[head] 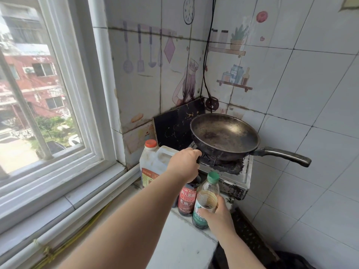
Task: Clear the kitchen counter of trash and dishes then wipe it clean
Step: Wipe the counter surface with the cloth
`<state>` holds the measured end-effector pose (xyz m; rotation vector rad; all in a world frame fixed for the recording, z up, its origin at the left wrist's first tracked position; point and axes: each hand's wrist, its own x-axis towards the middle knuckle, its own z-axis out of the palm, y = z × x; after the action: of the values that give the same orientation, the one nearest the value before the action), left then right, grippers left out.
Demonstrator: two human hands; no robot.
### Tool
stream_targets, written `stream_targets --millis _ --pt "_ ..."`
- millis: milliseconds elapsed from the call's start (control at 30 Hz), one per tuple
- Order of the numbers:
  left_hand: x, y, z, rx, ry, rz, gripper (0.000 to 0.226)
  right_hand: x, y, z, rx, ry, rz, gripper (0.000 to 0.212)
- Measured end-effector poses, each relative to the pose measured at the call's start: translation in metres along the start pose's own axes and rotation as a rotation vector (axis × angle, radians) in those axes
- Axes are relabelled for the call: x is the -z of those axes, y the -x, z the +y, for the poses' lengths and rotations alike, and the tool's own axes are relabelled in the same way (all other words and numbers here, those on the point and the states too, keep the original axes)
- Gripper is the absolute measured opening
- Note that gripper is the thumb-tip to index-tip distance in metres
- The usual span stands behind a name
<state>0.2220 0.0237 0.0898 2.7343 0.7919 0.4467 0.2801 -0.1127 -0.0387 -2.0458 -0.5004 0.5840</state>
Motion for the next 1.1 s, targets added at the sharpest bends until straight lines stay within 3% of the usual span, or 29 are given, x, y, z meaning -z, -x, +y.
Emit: stream_targets --millis 367,500,633,767,833,967,1033,1100 --pt "-0.002 0.0 -0.002 -0.012 0.005 -0.011 0.029 -0.003 -0.006 0.001 -0.016 -0.02 -0.011 0.066" --pt "-0.005 0.004 -0.002 -0.013 0.002 -0.009 0.033 -0.005 -0.005 0.003 -0.036 -0.017 -0.012 0.078" --pt "-0.011 0.011 -0.005 0.003 0.081 0.028 0.05 -0.006 -0.003 0.008 -0.068 -0.003 -0.011 0.091" --pt "-0.012 0.025 -0.009 0.013 0.162 0.163 0.047 -0.008 0.0 0.013 -0.112 -0.004 0.017 0.094" --pt "-0.014 0.035 -0.015 0.047 0.195 0.247 0.044 -0.008 0.005 0.016 -0.157 0.004 0.068 0.08" --pt "-0.022 0.058 -0.029 0.249 0.273 0.324 0.044 -0.012 0.02 0.023 -0.2 0.114 0.034 0.023" --pt "-0.027 0.074 -0.034 0.37 0.314 0.311 0.045 -0.019 0.028 0.021 -0.163 0.134 -0.04 0.008" --pt "-0.035 0.092 -0.039 0.461 0.362 0.283 0.049 -0.028 0.037 0.017 -0.124 0.074 -0.118 0.009"
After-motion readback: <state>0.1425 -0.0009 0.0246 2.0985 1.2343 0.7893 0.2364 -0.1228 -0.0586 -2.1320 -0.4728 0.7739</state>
